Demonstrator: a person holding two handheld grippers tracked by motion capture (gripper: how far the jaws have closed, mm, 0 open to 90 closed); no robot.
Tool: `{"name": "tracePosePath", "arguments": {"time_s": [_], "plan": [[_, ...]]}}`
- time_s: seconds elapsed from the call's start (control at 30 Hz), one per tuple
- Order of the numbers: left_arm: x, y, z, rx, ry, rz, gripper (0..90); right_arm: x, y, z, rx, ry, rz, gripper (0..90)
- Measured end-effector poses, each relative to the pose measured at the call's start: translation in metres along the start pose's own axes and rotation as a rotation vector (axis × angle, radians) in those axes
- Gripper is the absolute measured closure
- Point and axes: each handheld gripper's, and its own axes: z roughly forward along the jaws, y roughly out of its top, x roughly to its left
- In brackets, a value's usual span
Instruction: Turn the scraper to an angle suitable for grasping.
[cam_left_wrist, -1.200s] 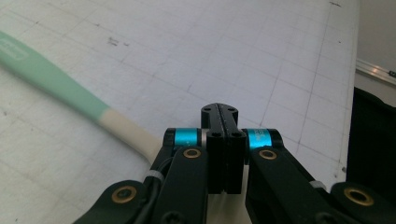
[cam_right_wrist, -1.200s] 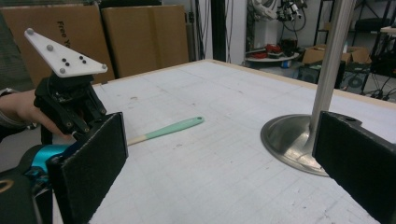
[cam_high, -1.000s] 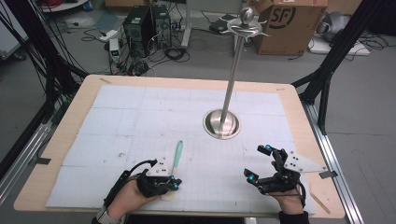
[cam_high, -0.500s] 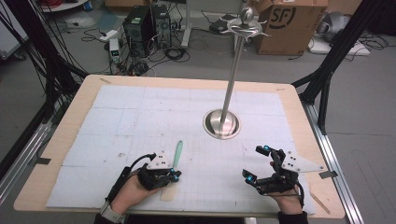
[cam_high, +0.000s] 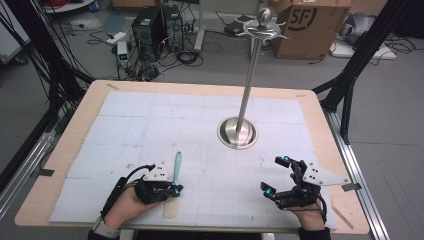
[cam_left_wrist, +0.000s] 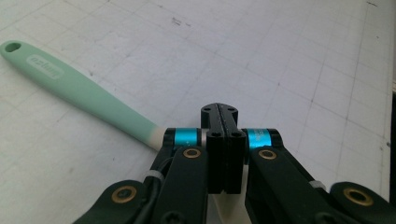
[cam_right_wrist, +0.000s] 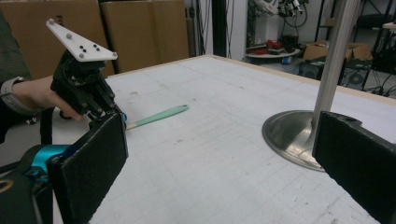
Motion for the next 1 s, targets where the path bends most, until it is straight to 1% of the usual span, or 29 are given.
{"name": "tracePosePath", "arguments": {"time_s": [0.07, 0.1, 0.17, 0.23, 0.27, 0.33, 0.37, 0.43, 0.47, 0.5, 0.57, 0.67, 0.7, 0.77, 0.83, 0.87, 0.93, 0.97, 1.0], "plan": [[0.002, -0.002, -0.004, 0.005, -0.005, 0.001, 90.0, 0.000, 0.000, 0.001, 0.001, 0.000, -0.005, 2.4], [0.003, -0.003, -0.006, 0.006, -0.008, -0.004, 90.0, 0.001, 0.000, 0.001, 0.003, 0.003, 0.000, 2.5], [0.006, -0.005, -0.010, -0.002, -0.006, -0.010, 90.0, 0.000, 0.000, 0.002, 0.003, 0.004, -0.005, 2.5], [0.010, -0.006, -0.016, -0.035, 0.025, -0.033, 90.0, 0.000, 0.000, 0.003, 0.003, 0.006, -0.004, 2.5], [0.012, -0.006, -0.019, -0.056, 0.052, -0.052, 90.0, 0.000, 0.000, 0.003, 0.005, 0.007, -0.003, 2.5], [0.017, -0.005, -0.022, -0.079, 0.105, -0.078, 90.0, -0.001, 0.000, 0.004, 0.002, 0.007, -0.005, 2.5], [0.020, -0.005, -0.023, -0.093, 0.135, -0.103, 90.0, 0.000, 0.000, 0.005, 0.005, 0.011, -0.003, 2.5], [0.025, -0.005, -0.022, -0.094, 0.156, -0.130, 90.0, 0.000, 0.000, 0.006, 0.010, 0.013, -0.007, 2.5], [0.027, -0.006, -0.020, -0.087, 0.161, -0.133, 90.0, 0.000, 0.000, 0.006, 0.009, 0.012, -0.009, 2.4], [0.029, -0.006, -0.018, -0.086, 0.164, -0.139, 90.0, 0.001, 0.000, 0.006, 0.015, 0.014, -0.002, 2.4], [0.031, -0.006, -0.016, -0.070, 0.194, -0.150, 90.0, 0.001, 0.000, 0.007, 0.013, 0.016, -0.005, 2.5], [0.037, -0.006, -0.016, -0.064, 0.246, -0.193, 90.0, 0.001, 0.000, 0.006, 0.013, 0.013, -0.006, 2.5], [0.039, -0.007, -0.016, -0.069, 0.257, -0.213, 90.0, 0.001, 0.000, 0.005, 0.013, 0.012, -0.004, 2.4], [0.042, -0.007, -0.014, -0.065, 0.255, -0.222, 90.0, 0.001, 0.000, 0.004, 0.008, 0.006, -0.005, 2.5], [0.041, -0.006, -0.010, -0.077, 0.238, -0.207, 90.0, 0.001, -0.001, 0.003, 0.012, 0.006, -0.003, 2.5], [0.040, -0.005, -0.008, -0.078, 0.224, -0.208, 90.0, 0.001, -0.001, 0.003, 0.012, 0.005, -0.002, 2.5], [0.039, -0.002, -0.003, -0.077, 0.219, -0.212, 90.0, 0.002, 0.000, 0.003, 0.008, 0.005, -0.006, 2.5], [0.037, 0.000, -0.001, -0.075, 0.217, -0.202, 90.0, 0.002, 0.000, 0.002, 0.008, 0.006, -0.007, 2.5], [0.037, 0.000, -0.001, -0.075, 0.217, -0.202, 90.0, 0.002, 0.000, 0.002, 0.010, 0.005, -0.006, 2.5]]}}
